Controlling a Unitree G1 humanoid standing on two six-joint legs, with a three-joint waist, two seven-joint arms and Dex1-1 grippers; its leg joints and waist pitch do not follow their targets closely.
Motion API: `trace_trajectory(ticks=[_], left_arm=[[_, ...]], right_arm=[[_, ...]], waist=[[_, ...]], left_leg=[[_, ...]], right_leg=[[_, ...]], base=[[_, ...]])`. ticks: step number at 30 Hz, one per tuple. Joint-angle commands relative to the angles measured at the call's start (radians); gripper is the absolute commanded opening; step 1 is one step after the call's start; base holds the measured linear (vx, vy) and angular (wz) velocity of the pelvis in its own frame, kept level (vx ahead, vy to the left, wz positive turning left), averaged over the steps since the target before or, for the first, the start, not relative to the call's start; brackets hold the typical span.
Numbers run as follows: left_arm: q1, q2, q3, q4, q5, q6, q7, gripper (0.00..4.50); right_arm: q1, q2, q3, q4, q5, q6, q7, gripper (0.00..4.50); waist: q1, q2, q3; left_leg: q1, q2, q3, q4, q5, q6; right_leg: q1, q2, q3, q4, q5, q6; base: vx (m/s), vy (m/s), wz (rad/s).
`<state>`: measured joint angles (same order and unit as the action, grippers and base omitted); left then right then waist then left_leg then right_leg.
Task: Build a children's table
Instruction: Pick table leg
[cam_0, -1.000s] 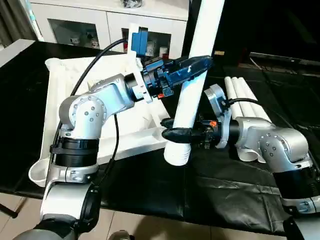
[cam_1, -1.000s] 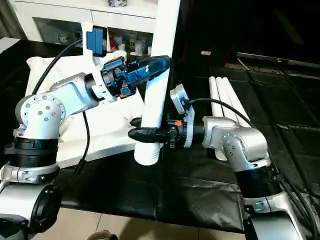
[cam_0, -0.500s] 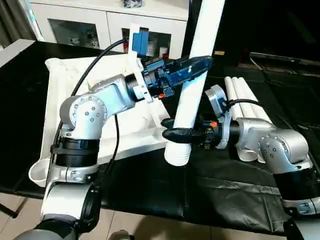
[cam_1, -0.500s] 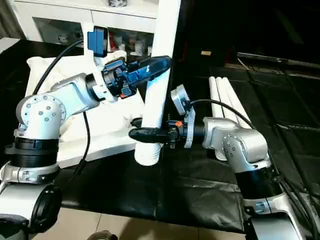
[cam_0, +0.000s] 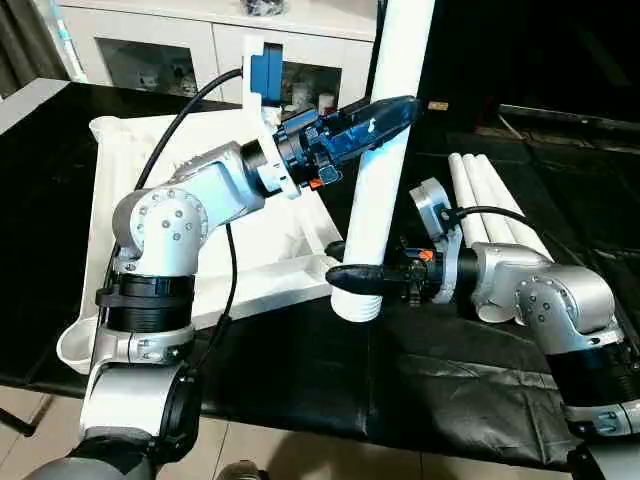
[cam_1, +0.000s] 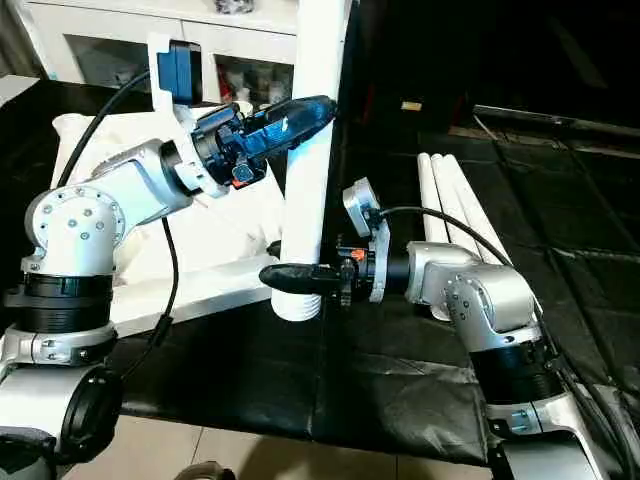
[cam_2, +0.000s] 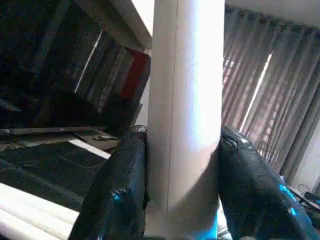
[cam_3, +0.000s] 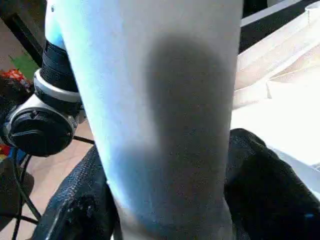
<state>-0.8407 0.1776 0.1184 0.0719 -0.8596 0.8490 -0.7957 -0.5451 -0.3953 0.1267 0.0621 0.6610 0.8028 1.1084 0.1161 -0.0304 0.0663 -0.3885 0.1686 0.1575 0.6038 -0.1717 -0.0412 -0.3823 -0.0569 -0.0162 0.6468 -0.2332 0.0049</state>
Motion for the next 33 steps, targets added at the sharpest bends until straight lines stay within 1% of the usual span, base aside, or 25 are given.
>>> trace_trajectory(ticks=[1, 2, 5, 11, 17, 23, 33], left_arm=[[-0.024, -0.001, -0.006, -0.027, -0.012, 0.002, -0.016, 1.75], [-0.022, 0.000, -0.008, -0.029, -0.012, 0.003, -0.019, 1.75], [-0.020, 0.003, -0.013, -0.029, -0.013, 0.001, -0.020, 1.75], [-0.020, 0.005, -0.017, -0.026, -0.010, 0.002, -0.021, 1.75], [-0.021, 0.004, -0.022, -0.025, -0.006, 0.001, -0.023, 1.75], [-0.023, 0.002, -0.028, -0.024, -0.003, -0.002, -0.023, 1.75], [-0.022, -0.003, -0.039, -0.026, 0.004, -0.001, -0.017, 1.75]], right_arm=[[-0.008, 0.000, -0.021, 0.011, 0.007, 0.004, -0.012, 3.08], [-0.010, 0.006, -0.034, 0.008, 0.021, 0.007, -0.010, 3.08], [-0.012, 0.010, -0.048, 0.001, 0.039, 0.017, -0.004, 3.08], [-0.011, 0.006, -0.055, -0.009, 0.053, 0.020, 0.008, 3.08], [-0.009, -0.006, -0.037, -0.009, 0.033, 0.011, 0.017, 3.08], [-0.011, -0.003, -0.034, -0.006, 0.027, 0.005, 0.017, 3.08], [-0.012, -0.002, -0.020, -0.007, 0.013, -0.010, 0.027, 3.08]], waist=[[0.004, -0.005, -0.080], [0.005, -0.002, -0.080], [0.004, -0.004, -0.081], [0.004, -0.003, -0.081], [0.004, -0.001, -0.080], [0.004, -0.002, -0.081], [0.004, 0.000, -0.081]], left_leg=[[0.020, 0.043, -0.004, -0.054, -0.041, 0.024], [0.020, 0.043, -0.005, -0.055, -0.041, 0.023], [0.020, 0.043, -0.004, -0.055, -0.042, 0.023], [0.019, 0.043, -0.005, -0.055, -0.040, 0.022], [0.020, 0.043, -0.005, -0.055, -0.043, 0.019], [0.020, 0.043, -0.005, -0.055, -0.045, 0.018], [0.020, 0.044, -0.005, -0.055, -0.046, 0.016]], right_leg=[[0.055, -0.071, 0.029, -0.062, 0.097, -0.274], [0.055, -0.071, 0.028, -0.061, 0.098, -0.274], [0.055, -0.070, 0.028, -0.061, 0.104, -0.276], [0.056, -0.070, 0.028, -0.061, 0.107, -0.276], [0.055, -0.069, 0.028, -0.061, 0.108, -0.276], [0.056, -0.070, 0.028, -0.062, 0.106, -0.276], [0.056, -0.070, 0.028, -0.062, 0.107, -0.276]], base=[[0.000, 0.000, 0.00], [0.000, 0.000, 0.00], [0.000, 0.000, 0.00], [0.000, 0.000, 0.00], [0.000, 0.000, 0.00], [0.000, 0.000, 0.00], [0.000, 0.000, 0.00]])
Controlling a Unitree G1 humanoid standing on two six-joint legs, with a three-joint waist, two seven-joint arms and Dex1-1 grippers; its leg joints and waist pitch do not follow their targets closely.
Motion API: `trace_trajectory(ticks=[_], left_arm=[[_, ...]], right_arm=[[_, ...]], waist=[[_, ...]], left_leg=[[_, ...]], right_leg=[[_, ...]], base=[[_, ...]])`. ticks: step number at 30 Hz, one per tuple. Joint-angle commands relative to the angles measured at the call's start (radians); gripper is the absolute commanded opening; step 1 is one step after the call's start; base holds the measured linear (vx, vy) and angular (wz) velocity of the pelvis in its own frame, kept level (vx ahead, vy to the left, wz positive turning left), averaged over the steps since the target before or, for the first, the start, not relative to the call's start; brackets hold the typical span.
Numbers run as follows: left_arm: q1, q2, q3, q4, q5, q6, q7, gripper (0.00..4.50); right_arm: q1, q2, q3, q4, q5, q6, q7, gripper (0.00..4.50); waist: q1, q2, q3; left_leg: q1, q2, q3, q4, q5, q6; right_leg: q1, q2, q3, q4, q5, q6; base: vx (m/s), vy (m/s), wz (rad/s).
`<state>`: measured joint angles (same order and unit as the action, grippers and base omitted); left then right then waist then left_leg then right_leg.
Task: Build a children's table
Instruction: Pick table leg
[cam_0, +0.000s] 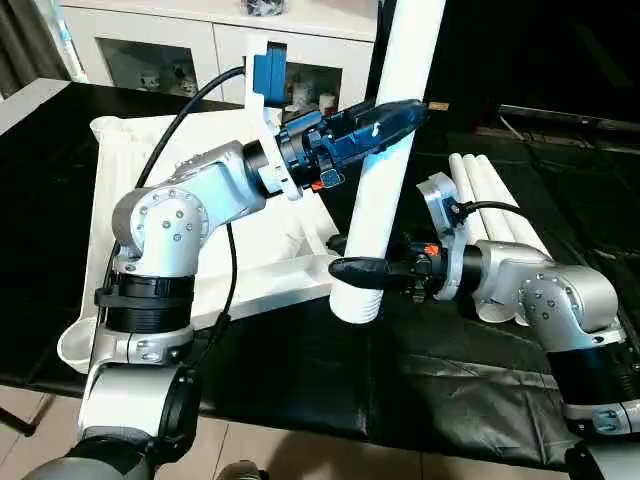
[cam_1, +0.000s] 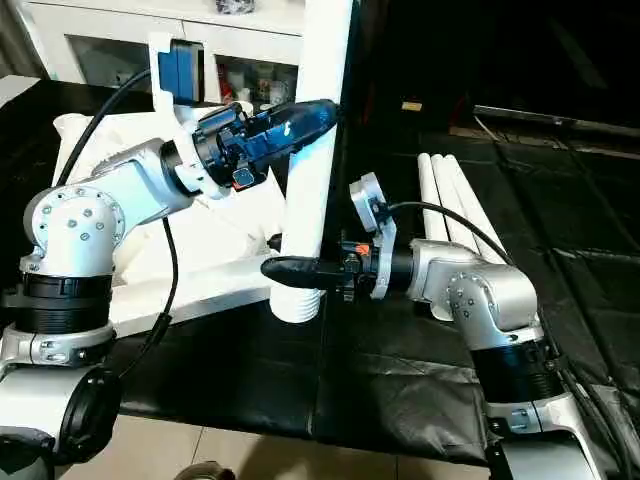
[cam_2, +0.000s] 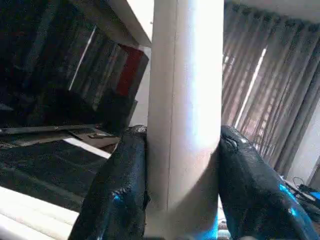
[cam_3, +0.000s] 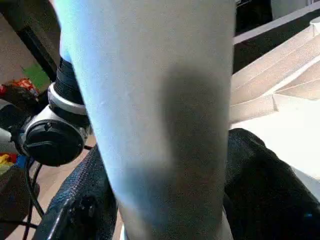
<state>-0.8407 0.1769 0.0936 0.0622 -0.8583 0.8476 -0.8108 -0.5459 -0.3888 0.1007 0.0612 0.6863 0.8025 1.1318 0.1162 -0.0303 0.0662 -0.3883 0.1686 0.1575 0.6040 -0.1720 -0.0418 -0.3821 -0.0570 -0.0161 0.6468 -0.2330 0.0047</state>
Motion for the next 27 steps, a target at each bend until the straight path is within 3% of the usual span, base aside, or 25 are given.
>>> trace_trajectory(ticks=[1, 3, 13, 27], left_arm=[[-0.022, -0.003, -0.015, -0.016, 0.003, 0.000, -0.001, 1.75], [-0.023, -0.004, -0.014, -0.016, 0.001, 0.001, 0.001, 1.75], [-0.021, -0.005, -0.024, -0.021, 0.001, 0.005, 0.002, 1.75], [-0.013, -0.012, -0.042, -0.065, -0.005, 0.008, 0.002, 1.75]], right_arm=[[-0.011, -0.009, 0.007, -0.006, -0.014, -0.010, 0.004, 3.08], [-0.010, -0.009, 0.007, -0.007, -0.014, -0.011, 0.004, 2.74], [-0.002, -0.009, 0.006, -0.010, -0.015, -0.014, 0.007, 2.10], [0.015, -0.003, 0.013, -0.017, -0.022, -0.023, 0.001, 1.99]], waist=[[0.004, -0.001, -0.081], [0.003, -0.001, -0.081], [0.003, 0.001, -0.081], [0.004, 0.001, -0.081]], left_leg=[[0.020, 0.043, -0.005, -0.055, -0.044, 0.018], [0.020, 0.043, -0.005, -0.055, -0.046, 0.018], [0.020, 0.043, -0.006, -0.055, -0.050, 0.016], [0.020, 0.044, -0.006, -0.055, -0.053, 0.017]], right_leg=[[0.056, -0.070, 0.028, -0.061, 0.112, -0.276], [0.056, -0.070, 0.028, -0.062, 0.113, -0.278], [0.056, -0.070, 0.028, -0.062, 0.112, -0.277], [0.056, -0.071, 0.028, -0.062, 0.111, -0.280]], base=[[0.000, 0.000, 0.00], [0.000, 0.000, 0.00], [0.000, 0.000, 0.00], [0.000, 0.000, 0.00]])
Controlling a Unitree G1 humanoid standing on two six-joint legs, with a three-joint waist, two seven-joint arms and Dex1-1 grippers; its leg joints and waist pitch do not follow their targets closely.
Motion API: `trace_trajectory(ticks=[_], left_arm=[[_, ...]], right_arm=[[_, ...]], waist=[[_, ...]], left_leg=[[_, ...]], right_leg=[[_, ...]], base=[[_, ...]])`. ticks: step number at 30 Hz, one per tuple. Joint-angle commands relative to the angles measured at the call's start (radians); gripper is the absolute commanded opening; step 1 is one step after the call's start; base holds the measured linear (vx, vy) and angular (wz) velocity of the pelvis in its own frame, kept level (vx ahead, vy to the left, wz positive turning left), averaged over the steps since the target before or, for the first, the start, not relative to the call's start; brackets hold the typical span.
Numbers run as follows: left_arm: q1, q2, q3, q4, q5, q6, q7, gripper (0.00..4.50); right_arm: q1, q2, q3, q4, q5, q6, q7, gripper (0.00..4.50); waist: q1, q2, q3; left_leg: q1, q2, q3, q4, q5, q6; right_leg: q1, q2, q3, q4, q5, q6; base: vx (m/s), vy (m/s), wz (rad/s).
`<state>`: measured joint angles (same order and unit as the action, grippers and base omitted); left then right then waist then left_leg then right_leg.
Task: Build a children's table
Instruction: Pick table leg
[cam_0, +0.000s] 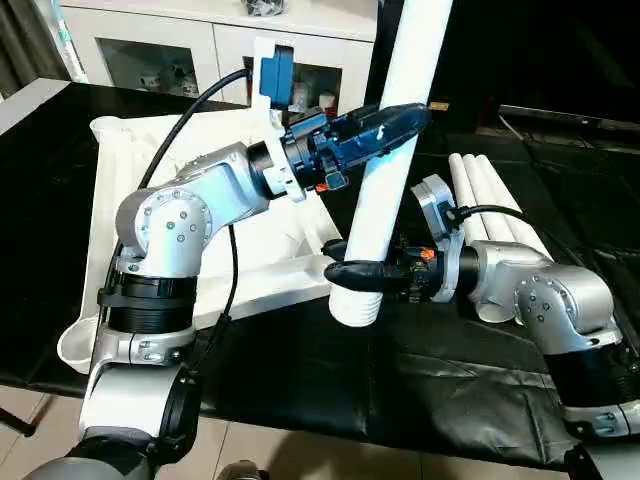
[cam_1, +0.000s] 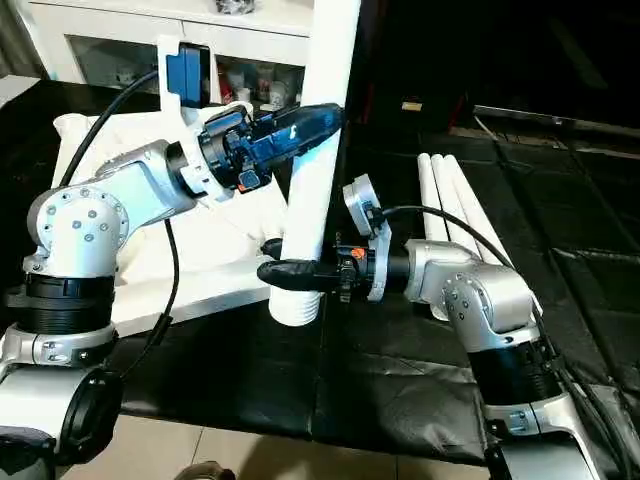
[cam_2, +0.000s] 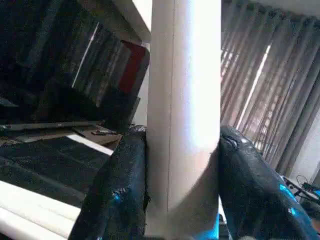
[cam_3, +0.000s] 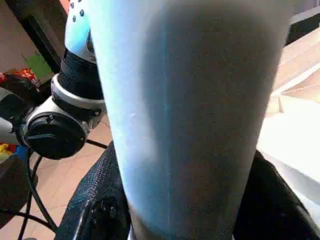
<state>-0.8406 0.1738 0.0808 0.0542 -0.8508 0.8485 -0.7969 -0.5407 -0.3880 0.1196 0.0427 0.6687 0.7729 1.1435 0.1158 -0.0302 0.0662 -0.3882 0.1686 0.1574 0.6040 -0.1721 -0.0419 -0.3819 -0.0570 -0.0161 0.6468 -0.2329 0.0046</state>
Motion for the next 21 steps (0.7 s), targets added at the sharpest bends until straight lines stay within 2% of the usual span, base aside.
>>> trace_trajectory(ticks=[1, 3, 5, 8, 10, 11, 13, 16, 19, 21], left_arm=[[-0.014, -0.013, -0.025, -0.056, -0.018, 0.013, -0.005, 2.10], [-0.019, -0.028, -0.007, -0.050, -0.044, 0.029, 0.013, 2.45], [-0.021, -0.031, -0.003, -0.051, -0.054, 0.034, 0.010, 2.52], [-0.021, -0.036, -0.003, -0.050, -0.052, 0.029, 0.018, 2.91], [-0.018, -0.045, -0.005, -0.044, -0.033, 0.014, 0.038, 2.92], [-0.017, -0.047, -0.005, -0.042, -0.028, 0.011, 0.043, 3.17], [-0.002, -0.064, 0.010, -0.049, -0.045, 0.005, 0.046, 3.31], [0.015, -0.099, 0.048, -0.063, -0.099, 0.008, 0.065, 3.31], [0.019, -0.115, 0.066, -0.064, -0.116, 0.003, 0.082, 3.31], [0.014, -0.135, 0.120, -0.044, -0.177, 0.019, 0.124, 3.31]], right_arm=[[0.010, -0.003, -0.006, 0.001, -0.005, 0.006, -0.012, 1.99], [0.014, 0.002, -0.006, 0.002, -0.010, 0.000, -0.022, 1.99], [0.015, 0.007, -0.008, 0.009, -0.018, -0.007, -0.037, 1.99], [0.018, 0.018, -0.016, 0.015, -0.024, -0.020, -0.057, 1.98], [0.024, 0.029, -0.030, 0.014, -0.017, -0.019, -0.078, 1.98], [0.025, 0.030, -0.031, 0.014, -0.016, -0.017, -0.080, 1.98], [0.031, 0.044, -0.042, 0.012, -0.014, -0.028, -0.098, 1.98], [0.033, 0.064, -0.062, 0.023, -0.015, -0.049, -0.122, 1.98], [0.030, 0.077, -0.079, 0.032, -0.012, -0.062, -0.144, 1.98], [0.023, 0.094, -0.109, 0.051, -0.011, -0.075, -0.187, 1.98]], waist=[[0.004, 0.000, -0.081], [0.004, 0.003, -0.080], [0.005, 0.002, -0.081], [0.005, 0.004, -0.081], [0.005, 0.004, -0.081], [0.005, 0.004, -0.082], [0.005, 0.005, -0.081], [0.006, 0.004, -0.081], [0.006, 0.008, -0.082], [0.005, 0.008, -0.081]], left_leg=[[0.020, 0.044, -0.006, -0.055, -0.051, 0.017], [0.020, 0.044, -0.006, -0.055, -0.057, 0.016], [0.019, 0.044, -0.006, -0.055, -0.055, 0.015], [0.021, 0.043, -0.006, -0.055, -0.057, 0.014], [0.020, 0.045, -0.007, -0.055, -0.051, 0.013], [0.020, 0.044, -0.006, -0.055, -0.052, 0.015], [0.020, 0.044, -0.007, -0.056, -0.055, 0.014], [0.019, 0.044, -0.007, -0.056, -0.059, 0.011], [0.019, 0.044, -0.008, -0.055, -0.062, 0.011], [0.019, 0.043, -0.008, -0.056, -0.070, 0.007]], right_leg=[[0.057, -0.071, 0.029, -0.061, 0.114, -0.281], [0.055, -0.070, 0.028, -0.062, 0.111, -0.283], [0.056, -0.071, 0.029, -0.062, 0.113, -0.285], [0.055, -0.070, 0.028, -0.062, 0.112, -0.282], [0.056, -0.071, 0.028, -0.062, 0.119, -0.283], [0.056, -0.071, 0.028, -0.062, 0.122, -0.284], [0.056, -0.071, 0.028, -0.062, 0.121, -0.283], [0.057, -0.072, 0.028, -0.063, 0.120, -0.289], [0.057, -0.071, 0.028, -0.061, 0.130, -0.291], [0.057, -0.071, 0.028, -0.063, 0.120, -0.290]], base=[[0.000, 0.000, 0.00], [0.000, 0.000, 0.00], [0.000, 0.000, 0.00], [0.000, 0.000, 0.00], [0.000, 0.000, 0.00], [0.000, 0.000, 0.00], [0.000, 0.000, 0.00], [0.000, 0.000, 0.00], [0.000, 0.000, 0.00], [0.000, 0.000, 0.00]])
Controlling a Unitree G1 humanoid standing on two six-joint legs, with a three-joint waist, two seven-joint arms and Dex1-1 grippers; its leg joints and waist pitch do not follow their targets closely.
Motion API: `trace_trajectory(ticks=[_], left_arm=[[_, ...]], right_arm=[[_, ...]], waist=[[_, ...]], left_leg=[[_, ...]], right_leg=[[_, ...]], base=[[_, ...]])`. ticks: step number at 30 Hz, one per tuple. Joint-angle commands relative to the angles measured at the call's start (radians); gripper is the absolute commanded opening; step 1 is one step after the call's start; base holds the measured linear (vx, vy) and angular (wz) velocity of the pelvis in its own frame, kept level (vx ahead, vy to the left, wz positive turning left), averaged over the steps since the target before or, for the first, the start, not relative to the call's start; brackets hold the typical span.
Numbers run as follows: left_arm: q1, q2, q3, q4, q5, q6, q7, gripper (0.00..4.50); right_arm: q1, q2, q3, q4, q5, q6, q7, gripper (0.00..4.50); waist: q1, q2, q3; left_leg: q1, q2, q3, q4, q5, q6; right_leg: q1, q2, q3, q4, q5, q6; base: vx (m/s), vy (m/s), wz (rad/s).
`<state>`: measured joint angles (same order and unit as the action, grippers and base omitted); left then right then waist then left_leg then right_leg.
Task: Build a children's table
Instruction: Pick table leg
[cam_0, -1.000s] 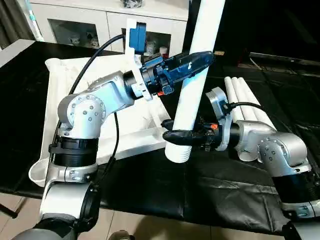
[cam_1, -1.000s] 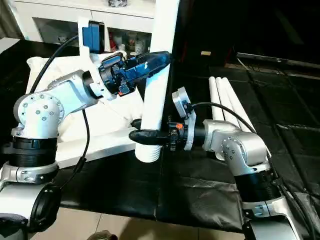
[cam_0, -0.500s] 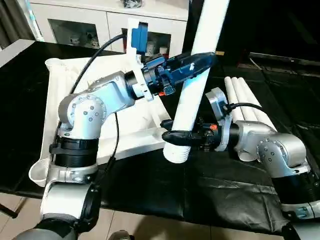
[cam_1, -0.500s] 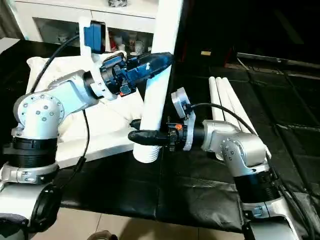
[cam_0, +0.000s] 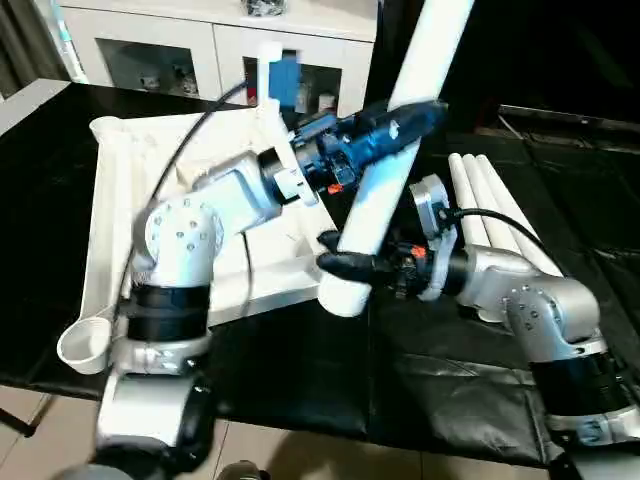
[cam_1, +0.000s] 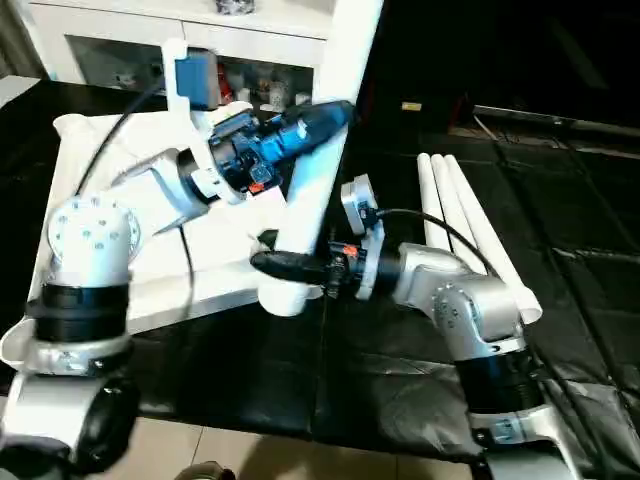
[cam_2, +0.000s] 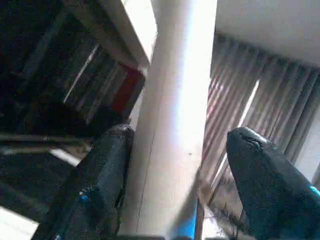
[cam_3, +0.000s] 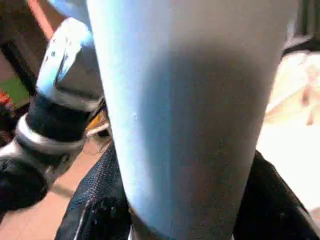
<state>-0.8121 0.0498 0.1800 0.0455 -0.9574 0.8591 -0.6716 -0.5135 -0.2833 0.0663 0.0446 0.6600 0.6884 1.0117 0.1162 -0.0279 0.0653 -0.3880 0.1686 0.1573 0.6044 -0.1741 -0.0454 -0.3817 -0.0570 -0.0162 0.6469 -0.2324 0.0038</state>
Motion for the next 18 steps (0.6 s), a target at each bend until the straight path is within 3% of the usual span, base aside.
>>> trace_trajectory(ticks=[1, 5, 12, 14, 16, 18], left_arm=[[-0.016, -0.013, 0.027, -0.033, -0.078, 0.011, 0.003, 3.31], [-0.002, -0.008, 0.071, -0.049, -0.131, 0.031, 0.027, 3.31], [0.028, 0.024, 0.083, -0.077, -0.099, 0.012, 0.057, 3.31], [0.009, 0.044, 0.102, -0.015, -0.036, -0.050, 0.116, 3.31], [-0.025, 0.073, 0.097, 0.077, 0.089, -0.133, 0.197, 3.31], [-0.044, 0.087, 0.095, 0.127, 0.144, -0.169, 0.241, 3.31]], right_arm=[[-0.004, -0.009, -0.058, 0.051, -0.002, 0.010, -0.060, 1.98], [-0.002, 0.005, -0.075, 0.065, -0.017, -0.010, -0.102, 1.94], [-0.006, 0.050, -0.100, 0.092, -0.070, -0.119, -0.191, 1.92], [-0.020, 0.065, -0.096, 0.111, -0.122, -0.185, -0.244, 1.92], [-0.026, 0.060, -0.068, 0.106, -0.160, -0.203, -0.256, 1.92], [-0.028, 0.057, -0.053, 0.101, -0.175, -0.208, -0.255, 1.92]], waist=[[0.005, 0.009, -0.080], [0.006, 0.013, -0.080], [0.000, 0.021, -0.079], [-0.002, 0.019, -0.077], [-0.004, 0.018, -0.076], [-0.003, 0.017, -0.077]], left_leg=[[0.020, 0.042, -0.008, -0.056, -0.074, 0.008], [0.021, 0.041, -0.008, -0.058, -0.078, -0.009], [0.022, 0.043, -0.009, -0.061, -0.095, -0.020], [0.021, 0.042, -0.009, -0.064, -0.107, -0.031], [0.024, 0.040, -0.011, -0.066, -0.127, -0.036], [0.025, 0.042, -0.014, -0.068, -0.129, -0.040]], right_leg=[[0.056, -0.069, 0.027, -0.065, 0.115, -0.288], [0.056, -0.067, 0.027, -0.064, 0.117, -0.290], [0.053, -0.067, 0.027, -0.067, 0.094, -0.261], [0.053, -0.066, 0.028, -0.070, 0.072, -0.248], [0.055, -0.063, 0.028, -0.075, 0.035, -0.217], [0.055, -0.064, 0.030, -0.076, 0.023, -0.184]], base=[[0.000, 0.000, 0.00], [0.000, 0.000, 0.00], [0.000, 0.000, 0.00], [0.000, 0.000, 0.00], [0.000, 0.000, 0.00], [0.000, 0.000, 0.00]])
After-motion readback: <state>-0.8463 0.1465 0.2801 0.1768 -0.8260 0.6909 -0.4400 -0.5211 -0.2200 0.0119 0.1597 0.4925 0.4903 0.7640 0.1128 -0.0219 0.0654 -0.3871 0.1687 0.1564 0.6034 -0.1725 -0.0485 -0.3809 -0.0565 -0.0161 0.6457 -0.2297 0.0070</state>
